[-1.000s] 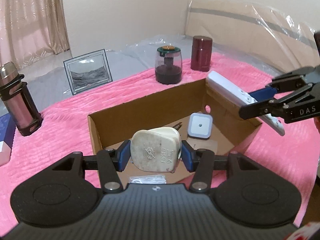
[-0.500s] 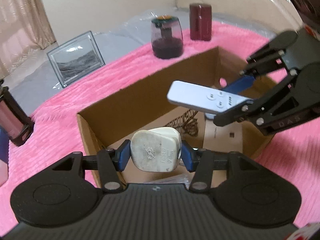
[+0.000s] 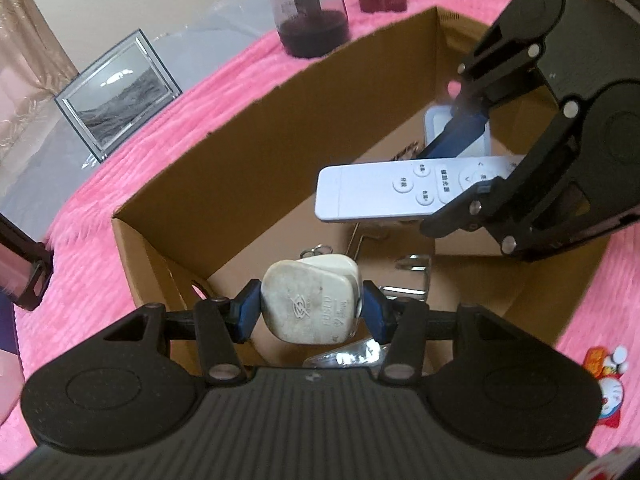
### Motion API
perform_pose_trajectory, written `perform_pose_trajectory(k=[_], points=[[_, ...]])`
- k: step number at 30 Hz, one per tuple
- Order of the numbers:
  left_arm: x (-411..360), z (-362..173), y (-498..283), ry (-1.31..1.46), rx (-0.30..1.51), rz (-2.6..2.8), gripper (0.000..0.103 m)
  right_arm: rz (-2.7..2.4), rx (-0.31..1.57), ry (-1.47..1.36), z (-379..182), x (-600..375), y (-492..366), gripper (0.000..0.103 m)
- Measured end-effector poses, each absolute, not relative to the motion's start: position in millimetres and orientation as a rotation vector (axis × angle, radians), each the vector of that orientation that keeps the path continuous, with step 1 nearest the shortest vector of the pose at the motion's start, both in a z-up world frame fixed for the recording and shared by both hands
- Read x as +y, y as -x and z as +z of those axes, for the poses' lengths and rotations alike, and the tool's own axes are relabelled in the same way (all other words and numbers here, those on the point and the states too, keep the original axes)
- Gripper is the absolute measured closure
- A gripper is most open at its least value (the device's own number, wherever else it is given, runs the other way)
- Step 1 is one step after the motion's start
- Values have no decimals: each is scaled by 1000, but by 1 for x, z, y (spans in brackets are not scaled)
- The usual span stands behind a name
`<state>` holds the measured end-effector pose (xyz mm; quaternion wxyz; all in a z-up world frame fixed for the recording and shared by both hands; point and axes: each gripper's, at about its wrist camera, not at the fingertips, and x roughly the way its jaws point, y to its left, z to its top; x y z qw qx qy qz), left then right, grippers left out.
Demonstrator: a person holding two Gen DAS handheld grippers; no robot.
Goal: Organize rigid objects
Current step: 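Lower the beige plug and white remote into the box with both tools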
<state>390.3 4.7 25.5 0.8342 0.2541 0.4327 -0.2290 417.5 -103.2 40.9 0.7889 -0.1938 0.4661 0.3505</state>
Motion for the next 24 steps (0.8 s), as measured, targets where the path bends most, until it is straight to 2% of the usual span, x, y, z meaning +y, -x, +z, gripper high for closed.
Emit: perform_pose_trajectory(k=[24], points=[[1, -4, -414, -648, 1001, -521, 55, 772, 1069, 538, 7, -80, -435, 67]])
